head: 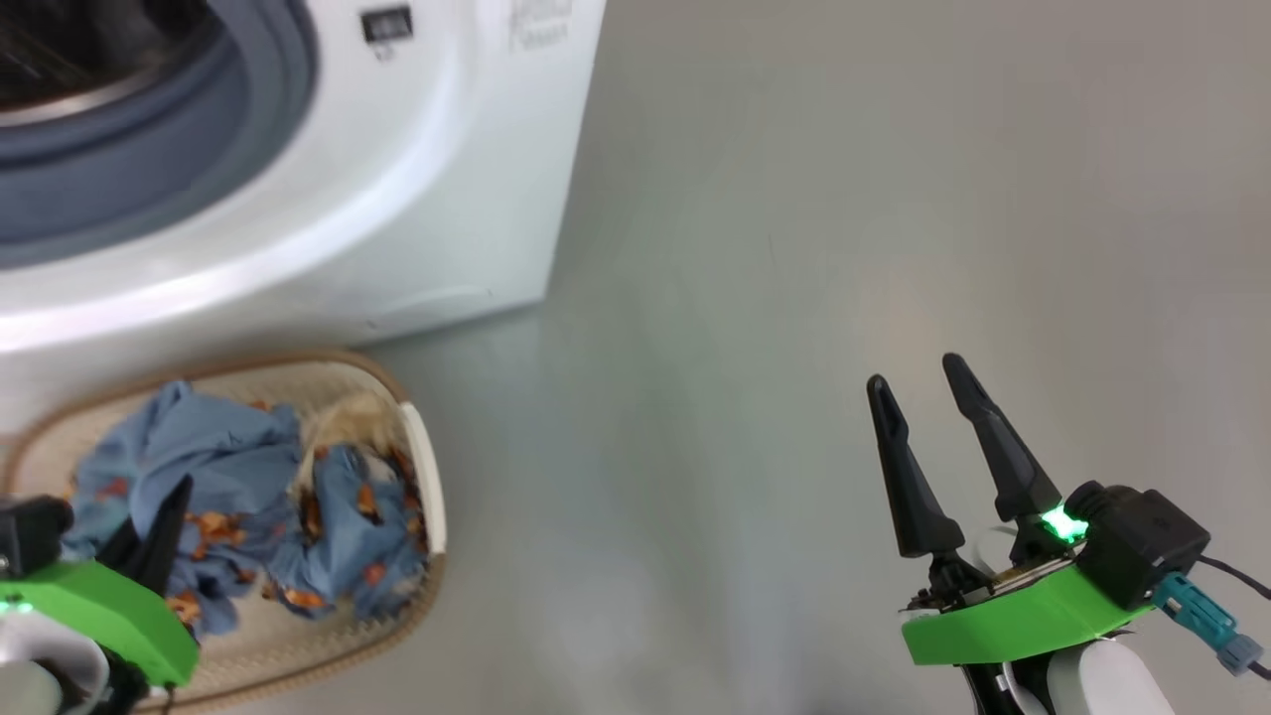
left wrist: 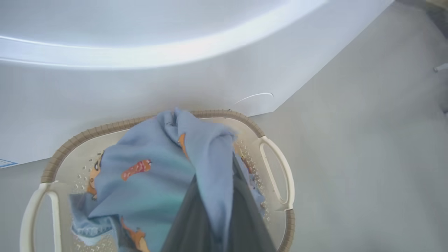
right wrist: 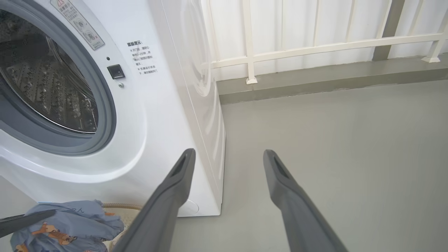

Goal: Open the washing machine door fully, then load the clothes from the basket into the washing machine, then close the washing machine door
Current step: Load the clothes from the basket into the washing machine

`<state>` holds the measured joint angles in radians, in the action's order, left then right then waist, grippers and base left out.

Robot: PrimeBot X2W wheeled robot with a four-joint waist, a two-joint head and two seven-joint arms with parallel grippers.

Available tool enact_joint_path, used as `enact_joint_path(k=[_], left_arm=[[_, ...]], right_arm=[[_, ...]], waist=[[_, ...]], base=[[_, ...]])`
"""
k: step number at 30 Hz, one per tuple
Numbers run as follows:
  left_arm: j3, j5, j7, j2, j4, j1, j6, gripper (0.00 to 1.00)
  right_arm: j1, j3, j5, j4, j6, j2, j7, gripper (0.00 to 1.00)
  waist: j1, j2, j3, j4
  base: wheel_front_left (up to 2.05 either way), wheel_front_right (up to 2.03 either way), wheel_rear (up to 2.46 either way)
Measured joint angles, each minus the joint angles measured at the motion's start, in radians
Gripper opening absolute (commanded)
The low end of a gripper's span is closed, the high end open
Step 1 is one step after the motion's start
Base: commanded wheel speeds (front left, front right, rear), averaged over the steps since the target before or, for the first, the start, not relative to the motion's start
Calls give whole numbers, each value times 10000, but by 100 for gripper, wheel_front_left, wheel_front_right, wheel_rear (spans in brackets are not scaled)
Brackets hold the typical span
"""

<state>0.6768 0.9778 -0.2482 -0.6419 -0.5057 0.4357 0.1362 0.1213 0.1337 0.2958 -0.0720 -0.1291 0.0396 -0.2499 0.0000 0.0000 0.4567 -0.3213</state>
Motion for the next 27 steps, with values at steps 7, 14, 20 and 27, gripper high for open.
enact_joint_path(k=[7,14,20,27], left_arm=[[-1505,-431,0,702,794,-1248,0,0],[-2778,-1072,0,1434,1946,-2213,-192,0],[-3693,-1653,0,1950,3007,-3096,-527,0],[-4414,-2397,-2,2439,4054,-3924,-991,0]], right_arm=[[-9,-151,-171,685,0,25,0,100],[-41,-464,-234,1214,0,36,0,100],[-207,-677,-491,1524,0,59,0,100],[-232,-882,-591,1762,0,63,0,100]], waist=[[0,0,-1305,319],[0,0,-2464,656],[0,0,-3262,998],[0,0,-4030,1368]], base=[[0,0,0],[0,0,0],[0,0,0],[0,0,0]])
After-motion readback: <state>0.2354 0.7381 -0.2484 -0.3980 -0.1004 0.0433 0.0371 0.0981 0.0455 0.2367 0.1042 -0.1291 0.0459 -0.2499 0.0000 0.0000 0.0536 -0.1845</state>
